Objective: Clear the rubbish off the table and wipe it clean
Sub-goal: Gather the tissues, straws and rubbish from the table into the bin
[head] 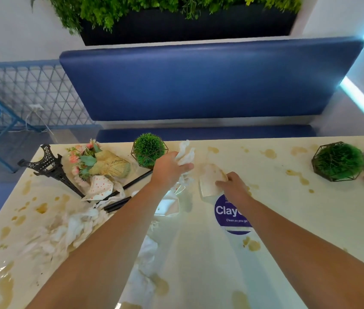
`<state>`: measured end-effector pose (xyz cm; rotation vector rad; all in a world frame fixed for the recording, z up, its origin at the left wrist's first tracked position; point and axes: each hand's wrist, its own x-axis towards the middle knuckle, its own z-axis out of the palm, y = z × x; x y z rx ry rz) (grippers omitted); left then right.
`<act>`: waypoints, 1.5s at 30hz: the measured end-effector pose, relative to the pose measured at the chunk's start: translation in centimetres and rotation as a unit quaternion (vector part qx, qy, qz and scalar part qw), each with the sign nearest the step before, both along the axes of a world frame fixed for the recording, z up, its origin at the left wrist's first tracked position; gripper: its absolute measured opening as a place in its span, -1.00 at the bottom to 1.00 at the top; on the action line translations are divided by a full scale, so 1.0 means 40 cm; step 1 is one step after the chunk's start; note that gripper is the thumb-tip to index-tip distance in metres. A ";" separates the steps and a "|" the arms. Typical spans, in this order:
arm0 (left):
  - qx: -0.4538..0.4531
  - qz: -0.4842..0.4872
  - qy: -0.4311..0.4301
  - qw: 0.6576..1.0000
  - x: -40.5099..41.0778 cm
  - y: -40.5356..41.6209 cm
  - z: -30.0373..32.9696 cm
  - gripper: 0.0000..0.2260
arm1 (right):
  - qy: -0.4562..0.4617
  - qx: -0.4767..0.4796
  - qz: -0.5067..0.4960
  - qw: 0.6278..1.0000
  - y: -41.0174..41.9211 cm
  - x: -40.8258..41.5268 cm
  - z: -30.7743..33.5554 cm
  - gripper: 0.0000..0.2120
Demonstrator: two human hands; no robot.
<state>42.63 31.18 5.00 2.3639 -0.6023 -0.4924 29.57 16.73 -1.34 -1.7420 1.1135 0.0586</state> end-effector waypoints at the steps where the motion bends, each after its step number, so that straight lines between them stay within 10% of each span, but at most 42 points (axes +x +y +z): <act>1: -0.014 -0.012 0.009 1.000 -0.015 -0.001 0.008 -0.68 | -0.009 0.000 -0.008 1.000 0.005 -0.021 0.008 -0.80; 7: -0.085 -0.060 0.128 0.986 -0.142 -0.014 0.030 -0.66 | -0.061 -0.001 -0.088 0.994 0.050 -0.170 0.061 -0.74; 25: -0.087 -0.307 0.140 0.937 -0.727 -0.194 0.039 -0.61 | -0.108 -0.026 -0.391 0.914 0.064 -0.852 0.109 -0.88; 45: -0.035 -0.496 0.099 0.862 -1.341 -0.586 -0.075 -0.76 | 0.014 -0.116 -0.502 0.857 -0.185 -1.505 0.067 -0.88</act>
